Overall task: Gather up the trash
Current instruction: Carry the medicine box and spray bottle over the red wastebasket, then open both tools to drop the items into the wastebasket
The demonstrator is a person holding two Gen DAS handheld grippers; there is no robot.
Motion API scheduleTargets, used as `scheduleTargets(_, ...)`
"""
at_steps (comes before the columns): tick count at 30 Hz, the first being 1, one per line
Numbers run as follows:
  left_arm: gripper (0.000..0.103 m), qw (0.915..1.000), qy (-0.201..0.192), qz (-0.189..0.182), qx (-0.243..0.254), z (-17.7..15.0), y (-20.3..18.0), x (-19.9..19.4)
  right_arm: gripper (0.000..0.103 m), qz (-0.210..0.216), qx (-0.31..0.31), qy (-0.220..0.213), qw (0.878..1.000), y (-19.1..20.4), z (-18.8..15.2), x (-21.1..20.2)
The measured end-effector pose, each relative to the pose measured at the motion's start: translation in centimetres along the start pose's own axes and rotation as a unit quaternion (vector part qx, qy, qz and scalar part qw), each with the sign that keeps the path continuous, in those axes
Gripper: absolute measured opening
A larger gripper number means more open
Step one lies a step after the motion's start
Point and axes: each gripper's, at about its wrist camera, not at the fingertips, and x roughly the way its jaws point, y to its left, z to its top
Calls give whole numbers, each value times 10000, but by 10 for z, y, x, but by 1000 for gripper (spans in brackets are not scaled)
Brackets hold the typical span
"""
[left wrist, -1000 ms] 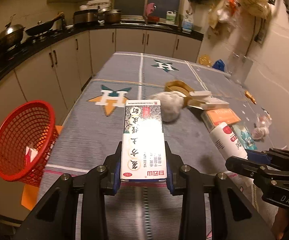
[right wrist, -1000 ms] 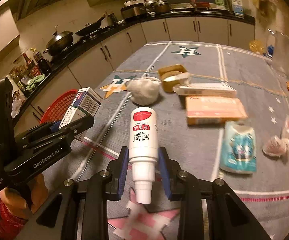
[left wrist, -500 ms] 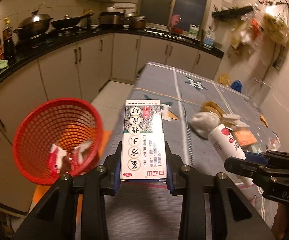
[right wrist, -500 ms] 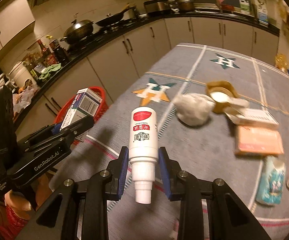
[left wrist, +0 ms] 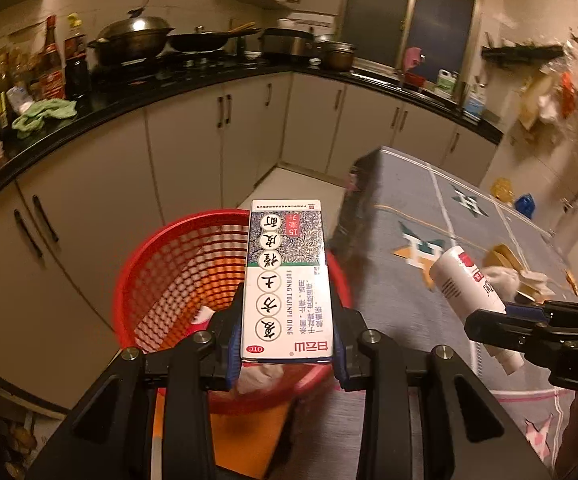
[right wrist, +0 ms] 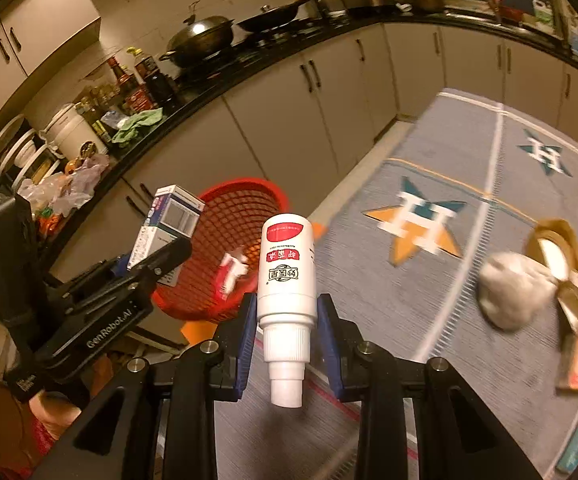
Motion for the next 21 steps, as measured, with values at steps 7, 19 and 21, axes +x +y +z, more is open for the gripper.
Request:
scheduleTargets(7,33,9995,119,234,-171,4,28,14,33,271,-94,174,9994,23,23,38)
scheduleTargets(19,33,9980,393,359,-331,-1,52,43,33,383,119,402,9984,37,46,101)
scheduleTargets(21,33,9978,433,365,-351,-2,54,47,33,383,156,422,9983,37,49,106)
